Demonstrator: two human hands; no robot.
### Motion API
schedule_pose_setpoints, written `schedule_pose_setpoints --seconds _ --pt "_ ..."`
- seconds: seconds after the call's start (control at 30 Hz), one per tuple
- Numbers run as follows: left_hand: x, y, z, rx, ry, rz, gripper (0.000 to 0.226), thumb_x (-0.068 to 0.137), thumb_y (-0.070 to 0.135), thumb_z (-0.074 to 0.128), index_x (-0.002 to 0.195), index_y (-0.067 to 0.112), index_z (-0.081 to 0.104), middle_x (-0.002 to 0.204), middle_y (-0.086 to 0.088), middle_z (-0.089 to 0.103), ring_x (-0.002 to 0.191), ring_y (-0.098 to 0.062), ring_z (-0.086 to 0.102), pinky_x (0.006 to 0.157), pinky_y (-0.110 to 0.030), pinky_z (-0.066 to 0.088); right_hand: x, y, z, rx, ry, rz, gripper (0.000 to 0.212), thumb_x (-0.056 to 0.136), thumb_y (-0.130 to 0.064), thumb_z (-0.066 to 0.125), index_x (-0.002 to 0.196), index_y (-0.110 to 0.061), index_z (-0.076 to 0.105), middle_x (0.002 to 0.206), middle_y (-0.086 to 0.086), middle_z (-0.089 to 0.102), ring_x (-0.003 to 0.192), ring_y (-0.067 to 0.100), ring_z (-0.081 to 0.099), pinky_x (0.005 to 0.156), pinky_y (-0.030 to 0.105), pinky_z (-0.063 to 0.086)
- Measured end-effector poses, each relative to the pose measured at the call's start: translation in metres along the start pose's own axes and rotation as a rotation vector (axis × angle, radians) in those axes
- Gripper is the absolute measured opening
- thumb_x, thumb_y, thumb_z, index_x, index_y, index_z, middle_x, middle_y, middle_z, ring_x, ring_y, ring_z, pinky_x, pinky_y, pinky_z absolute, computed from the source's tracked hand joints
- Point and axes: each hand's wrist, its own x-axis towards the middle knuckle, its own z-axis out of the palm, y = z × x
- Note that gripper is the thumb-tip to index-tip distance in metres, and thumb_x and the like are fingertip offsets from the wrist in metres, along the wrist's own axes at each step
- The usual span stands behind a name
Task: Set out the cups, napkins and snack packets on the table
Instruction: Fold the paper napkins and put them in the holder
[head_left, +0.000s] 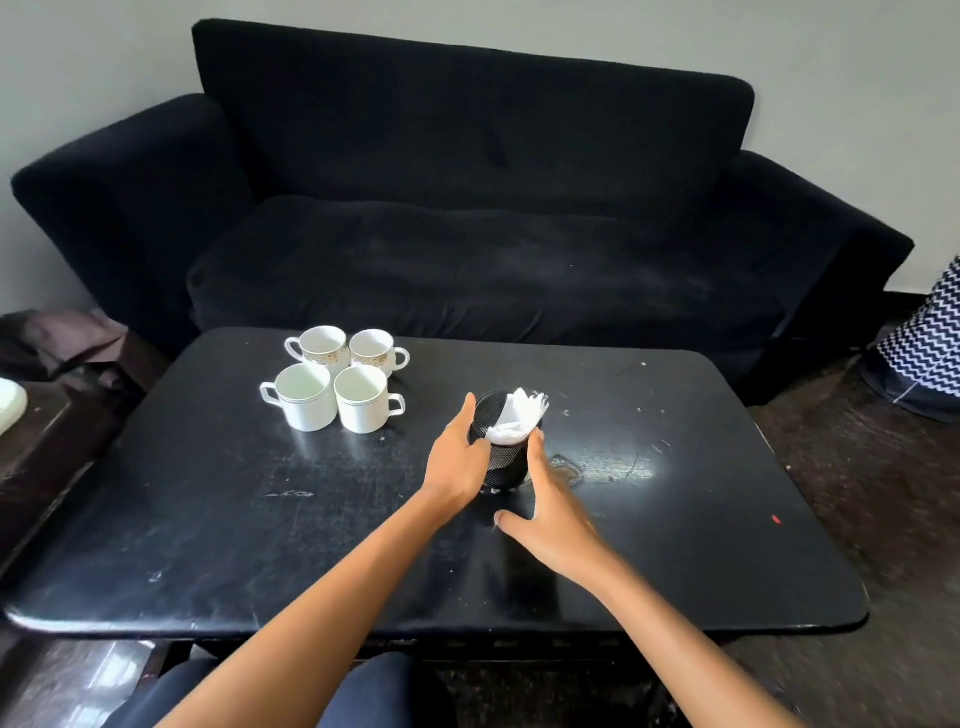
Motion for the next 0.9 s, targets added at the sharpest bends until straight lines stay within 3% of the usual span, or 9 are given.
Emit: schedule_pose_setpoints --seconds 0.2,0.3,0.4,0.5,0.6,0.7,0.83,0.9 --pt "0.018 0.000 -0.021 0.047 -0.053 -0.005 0.069 0.093 0.008 0.038 0.153 0.023 0.007 0.157 -0.002 0.027 0.143 -0.020 0.029 0.116 -0.030 0.024 0.026 -0.016 0.008 -0.056 -0.013 -0.031 0.105 0.087 -0.026 0.061 0.144 -0.029 -0.027 0.159 -0.008 -0.012 0.147 0.015 0.008 0.115 0.037 0.025" --pt "0.028 0.000 -0.030 0.127 -0.085 -0.002 0.075 0.091 0.004 0.037 0.153 0.022 -0.002 0.156 -0.008 0.029 0.138 -0.032 0.034 0.114 -0.040 0.031 0.040 -0.022 0.012 -0.057 -0.016 -0.026 0.107 0.087 -0.026 0.061 0.142 -0.028 -0.030 0.159 -0.008 -0.016 0.147 0.014 0.007 0.114 0.036 0.025" --pt "0.038 0.000 -0.038 0.185 -0.096 0.005 0.080 0.090 0.000 0.038 0.153 0.022 -0.007 0.156 -0.006 0.026 0.135 -0.033 0.038 0.106 -0.035 0.036 0.053 -0.028 0.016 -0.059 -0.010 -0.012 0.108 0.085 -0.021 0.060 0.140 -0.032 -0.033 0.158 -0.008 -0.018 0.146 0.019 0.018 0.104 0.033 0.038" --pt "0.049 0.001 -0.044 0.216 -0.096 0.010 0.082 0.089 -0.004 0.038 0.152 0.022 -0.008 0.158 -0.005 0.020 0.134 -0.031 0.038 0.109 -0.035 0.036 0.065 -0.032 0.021 -0.053 -0.006 -0.003 0.109 0.084 -0.015 0.057 0.136 -0.037 -0.036 0.158 -0.009 -0.020 0.133 0.023 0.040 0.081 0.029 0.046" --pt "0.060 0.002 -0.049 0.219 -0.091 -0.001 0.084 0.087 -0.007 0.037 0.152 0.024 -0.007 0.159 -0.003 0.017 0.136 -0.026 0.036 0.109 -0.035 0.036 0.074 -0.034 0.026 -0.056 0.004 -0.006 0.108 0.085 -0.012 0.054 0.124 -0.044 -0.042 0.158 -0.008 -0.018 0.120 0.019 0.048 0.078 0.031 0.046" --pt "0.071 0.003 -0.053 0.234 -0.076 -0.008 0.086 0.086 -0.008 0.037 0.153 0.025 -0.006 0.159 -0.003 0.016 0.138 -0.025 0.035 0.109 -0.040 0.038 0.082 -0.038 0.029 -0.049 0.010 -0.006 0.107 0.087 -0.008 0.051 0.121 -0.046 -0.042 0.158 -0.009 -0.019 0.130 0.025 0.044 0.082 0.034 0.048" --pt "0.082 0.005 -0.057 0.250 -0.069 -0.016 0.086 0.086 -0.010 0.037 0.153 0.024 -0.007 0.161 -0.005 0.010 0.141 -0.024 0.029 0.110 -0.039 0.036 0.094 -0.043 0.030 -0.059 0.012 -0.005 0.106 0.086 -0.005 0.049 0.126 -0.041 -0.042 0.160 -0.005 -0.014 0.105 0.016 0.048 0.077 0.035 0.045" --pt "0.087 0.006 -0.060 0.266 -0.084 -0.008 0.087 0.086 -0.010 0.038 0.152 0.024 -0.008 0.161 -0.005 0.011 0.139 -0.026 0.032 0.108 -0.042 0.039 0.099 -0.045 0.030 -0.070 0.018 -0.020 0.105 0.086 -0.004 0.049 0.134 -0.036 -0.039 0.158 -0.008 -0.019 0.128 0.022 0.045 0.079 0.029 0.043"
